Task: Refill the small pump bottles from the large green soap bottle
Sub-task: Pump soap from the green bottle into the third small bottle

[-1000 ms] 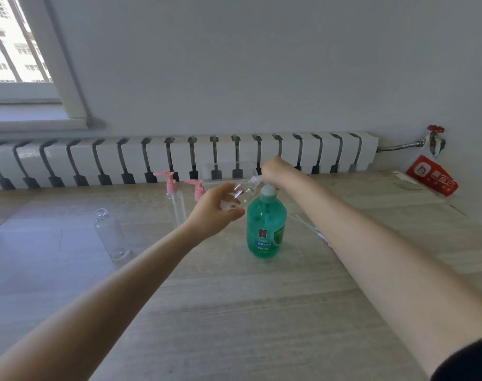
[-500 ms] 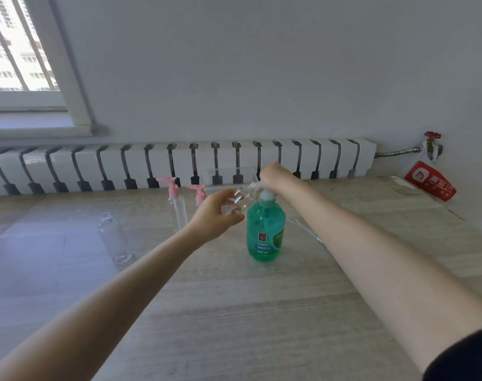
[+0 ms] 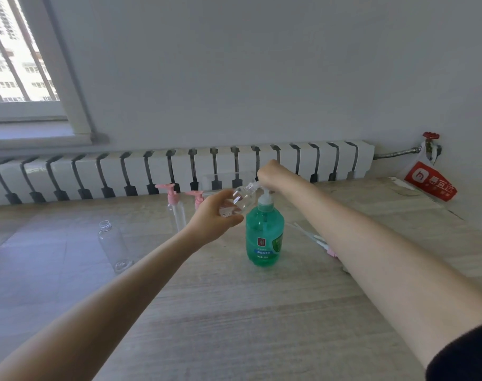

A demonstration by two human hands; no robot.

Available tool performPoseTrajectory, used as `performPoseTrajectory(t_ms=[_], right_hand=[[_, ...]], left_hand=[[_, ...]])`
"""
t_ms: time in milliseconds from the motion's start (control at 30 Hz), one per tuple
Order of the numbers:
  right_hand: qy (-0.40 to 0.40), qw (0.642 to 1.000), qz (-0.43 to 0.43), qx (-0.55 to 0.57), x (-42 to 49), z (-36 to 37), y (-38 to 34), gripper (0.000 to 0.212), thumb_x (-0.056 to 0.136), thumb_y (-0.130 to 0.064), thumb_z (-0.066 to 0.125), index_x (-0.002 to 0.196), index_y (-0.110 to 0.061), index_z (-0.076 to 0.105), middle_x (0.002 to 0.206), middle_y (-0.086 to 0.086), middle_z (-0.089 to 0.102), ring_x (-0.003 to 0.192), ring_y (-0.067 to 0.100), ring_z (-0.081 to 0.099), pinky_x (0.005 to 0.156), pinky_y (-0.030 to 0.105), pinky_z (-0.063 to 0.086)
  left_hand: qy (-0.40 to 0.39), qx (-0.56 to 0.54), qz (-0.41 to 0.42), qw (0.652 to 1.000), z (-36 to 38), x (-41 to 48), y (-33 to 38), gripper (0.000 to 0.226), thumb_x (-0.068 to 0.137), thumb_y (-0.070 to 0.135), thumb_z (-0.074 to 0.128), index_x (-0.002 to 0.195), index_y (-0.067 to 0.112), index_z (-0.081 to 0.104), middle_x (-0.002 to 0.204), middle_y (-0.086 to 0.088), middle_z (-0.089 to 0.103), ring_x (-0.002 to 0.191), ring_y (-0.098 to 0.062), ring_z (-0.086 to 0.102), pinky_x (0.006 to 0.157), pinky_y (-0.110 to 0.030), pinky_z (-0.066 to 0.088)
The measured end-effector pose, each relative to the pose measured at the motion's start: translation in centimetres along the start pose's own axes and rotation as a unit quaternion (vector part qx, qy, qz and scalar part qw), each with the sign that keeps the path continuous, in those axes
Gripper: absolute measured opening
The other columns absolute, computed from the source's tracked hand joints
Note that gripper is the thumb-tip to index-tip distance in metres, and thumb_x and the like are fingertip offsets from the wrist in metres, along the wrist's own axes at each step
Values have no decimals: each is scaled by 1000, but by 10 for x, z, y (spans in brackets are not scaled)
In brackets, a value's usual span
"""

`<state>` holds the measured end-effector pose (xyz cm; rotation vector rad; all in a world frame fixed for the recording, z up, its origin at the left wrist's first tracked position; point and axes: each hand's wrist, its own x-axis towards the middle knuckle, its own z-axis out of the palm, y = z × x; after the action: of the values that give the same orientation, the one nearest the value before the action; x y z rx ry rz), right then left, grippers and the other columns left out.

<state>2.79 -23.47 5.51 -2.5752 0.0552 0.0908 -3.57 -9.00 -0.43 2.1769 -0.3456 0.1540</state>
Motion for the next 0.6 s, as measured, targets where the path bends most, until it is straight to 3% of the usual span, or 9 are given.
performPoseTrajectory(t_ms=[67,100,133,200,300,400,500,600], right_hand=[[-2,1000,16,-13,2,1,1,23,98,-4,33,110,5,50,70,5,30,58,12,30,52,21,28],[-1,999,34,-7,-3,2,-1,19,99,-5,33,89,1,48,70,5,30,58,11,29,52,20,26],[6,1000,27,0,2,4,2,28,100,-6,33,73,-3,40,69,5,28,57,12,28,52,21,24],[-1,1000,2,-20,-1,4,3,38,100,-6,33,62,-10,26,68,5,27,57,13,26,51,22,23],[-2,999,-3,-44,-4,6,3,37,101,-7,31,63,-6,32,68,5,29,57,12,28,50,19,23],[-11,992,-27,-124,-3,7,6,22,100,-7,34,80,-3,43,70,4,33,59,10,32,52,19,27],[-15,989,-28,-141,-4,10,4,26,99,-5,32,75,-4,43,69,4,32,59,10,31,55,21,31],[-9,994,-3,-110,-2,8,4,17,99,-4,31,98,-4,48,71,4,31,59,11,32,52,20,29]], left_hand=[[1,2,4,1000,1,0,-1,43,84,8,67,124,13,53,107,4,61,103,-12,58,100,-34,45],[-1,4,2,1000,1,1,-3,43,84,9,67,125,13,53,105,4,61,102,-11,58,100,-34,45],[-2,6,1,1000,1,1,-4,44,84,9,67,125,13,53,105,3,62,103,-11,58,101,-35,45],[-3,7,2,1000,2,1,-6,42,84,9,67,124,13,54,106,3,61,106,-13,58,102,-37,44],[0,6,-3,1000,3,0,-9,42,84,10,67,124,13,54,106,3,61,106,-15,58,100,-38,45],[-3,0,-7,1000,6,-2,-10,45,84,11,67,127,13,53,111,1,61,109,-16,56,101,-37,44],[-2,-7,-12,1000,7,-3,-11,45,84,11,67,127,12,53,112,0,61,107,-16,57,101,-38,45],[-4,-9,-17,1000,7,-2,-10,47,84,10,67,129,11,52,114,-3,62,105,-17,58,100,-38,46]])
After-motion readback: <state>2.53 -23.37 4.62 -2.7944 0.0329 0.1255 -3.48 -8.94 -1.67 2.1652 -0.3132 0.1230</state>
